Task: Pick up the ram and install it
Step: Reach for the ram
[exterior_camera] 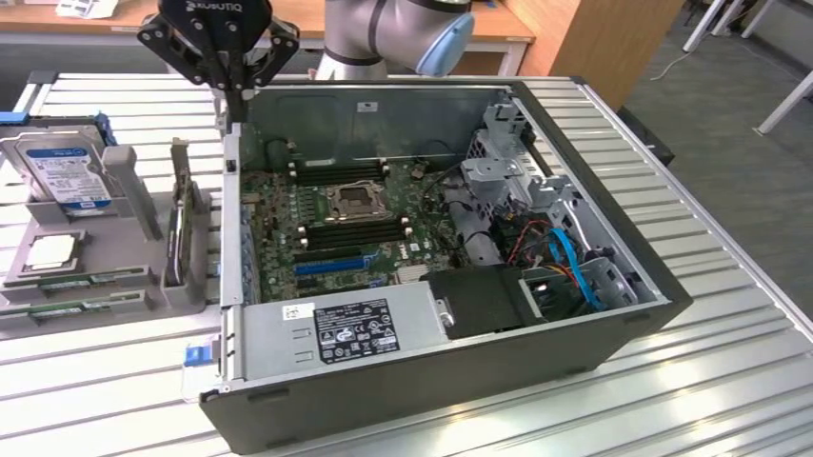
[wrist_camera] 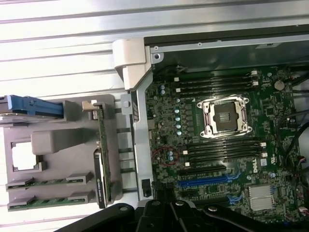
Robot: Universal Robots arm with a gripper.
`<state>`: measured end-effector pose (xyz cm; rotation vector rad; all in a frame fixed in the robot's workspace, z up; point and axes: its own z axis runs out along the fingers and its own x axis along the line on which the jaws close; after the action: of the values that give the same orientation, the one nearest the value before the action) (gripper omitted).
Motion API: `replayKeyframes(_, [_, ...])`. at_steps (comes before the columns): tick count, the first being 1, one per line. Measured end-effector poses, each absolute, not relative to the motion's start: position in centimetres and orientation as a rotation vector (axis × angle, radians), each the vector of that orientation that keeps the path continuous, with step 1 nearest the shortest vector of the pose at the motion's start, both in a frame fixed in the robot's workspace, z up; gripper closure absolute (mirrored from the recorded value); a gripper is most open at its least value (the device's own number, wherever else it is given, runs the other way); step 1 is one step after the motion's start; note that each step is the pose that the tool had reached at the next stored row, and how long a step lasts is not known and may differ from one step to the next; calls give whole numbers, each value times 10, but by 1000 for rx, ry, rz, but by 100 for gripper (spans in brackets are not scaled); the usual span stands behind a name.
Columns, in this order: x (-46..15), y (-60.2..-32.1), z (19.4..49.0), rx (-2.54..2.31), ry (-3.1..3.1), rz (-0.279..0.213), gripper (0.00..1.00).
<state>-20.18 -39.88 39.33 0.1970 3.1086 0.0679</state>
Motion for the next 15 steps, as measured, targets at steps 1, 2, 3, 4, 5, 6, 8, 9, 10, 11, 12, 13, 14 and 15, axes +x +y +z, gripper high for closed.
replayKeyframes(1, [-203, -399, 393, 197, 3108, 68, 90])
replayKeyframes(2, [-204, -399, 393, 197, 3108, 68, 90])
replayKeyframes(3, [-205, -399, 393, 198, 3108, 68, 90])
replayKeyframes(4, [-206, -399, 393, 198, 3108, 68, 90])
replayKeyframes(5, [-207, -399, 393, 198, 3108, 68, 90])
replayKeyframes(6, [-208, -399, 393, 199, 3108, 68, 90])
replayKeyframes(8, [-210, -399, 393, 199, 3108, 68, 90])
replayKeyframes(9, [-211, -399, 393, 199, 3108, 68, 90])
replayKeyframes(10, [-212, -399, 393, 199, 3108, 68, 90])
replayKeyframes(11, [-213, -399, 393, 199, 3108, 68, 90])
replayKeyframes(12, [-213, -399, 393, 199, 3108, 68, 90])
replayKeyframes(13, [-214, -399, 393, 199, 3108, 68, 90])
replayKeyframes(14, [-214, -399, 393, 199, 3108, 68, 90])
replayKeyframes(15, [-214, -399, 393, 199, 3108, 68, 90])
